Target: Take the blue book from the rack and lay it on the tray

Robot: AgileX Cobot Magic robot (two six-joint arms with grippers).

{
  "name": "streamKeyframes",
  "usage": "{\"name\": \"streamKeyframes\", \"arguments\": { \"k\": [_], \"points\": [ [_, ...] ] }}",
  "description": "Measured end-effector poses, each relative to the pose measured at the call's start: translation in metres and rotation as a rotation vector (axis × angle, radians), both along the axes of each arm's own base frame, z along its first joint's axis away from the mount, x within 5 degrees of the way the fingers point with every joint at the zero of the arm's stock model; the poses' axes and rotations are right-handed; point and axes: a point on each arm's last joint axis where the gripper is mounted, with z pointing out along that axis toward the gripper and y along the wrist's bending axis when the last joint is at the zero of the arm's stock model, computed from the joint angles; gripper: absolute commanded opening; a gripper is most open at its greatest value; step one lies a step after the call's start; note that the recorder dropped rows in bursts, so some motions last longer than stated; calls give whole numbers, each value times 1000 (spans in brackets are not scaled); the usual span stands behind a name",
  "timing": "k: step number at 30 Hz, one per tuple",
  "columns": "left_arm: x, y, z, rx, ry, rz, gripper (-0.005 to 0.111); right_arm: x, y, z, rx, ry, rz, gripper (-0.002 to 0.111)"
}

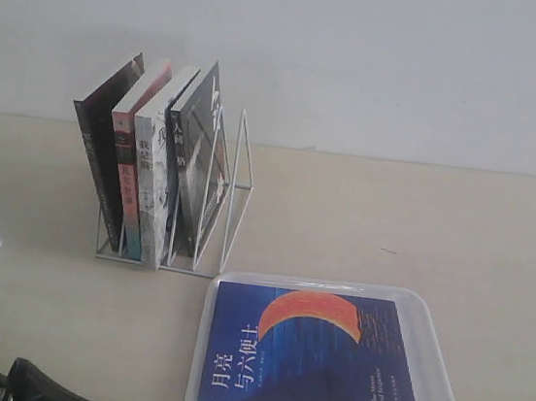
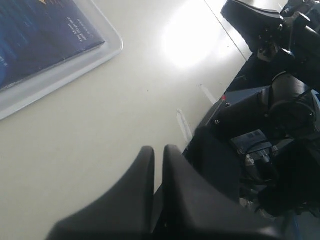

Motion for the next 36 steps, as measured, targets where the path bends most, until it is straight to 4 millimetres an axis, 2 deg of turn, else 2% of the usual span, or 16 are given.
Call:
{"name": "streamKeyframes", "arguments": {
  "k": [13,18,23,27,32,36],
  "points": [
    [0,0,0,1,-4,-2,6,0,0,0,0,0,0,0],
    [4,7,6,9,-110,59,6,0,0,0,0,0,0,0],
    [10,27,22,-9,-263,249,6,0,0,0,0,0,0,0],
    [6,49,32,-41,-366,391,6,0,0,0,0,0,0,0],
    [0,79,32,-49,-480,601,6,0,0,0,0,0,0,0],
    [-13,99,30,-78,-570,740,6,0,0,0,0,0,0,0]
  ]
}}
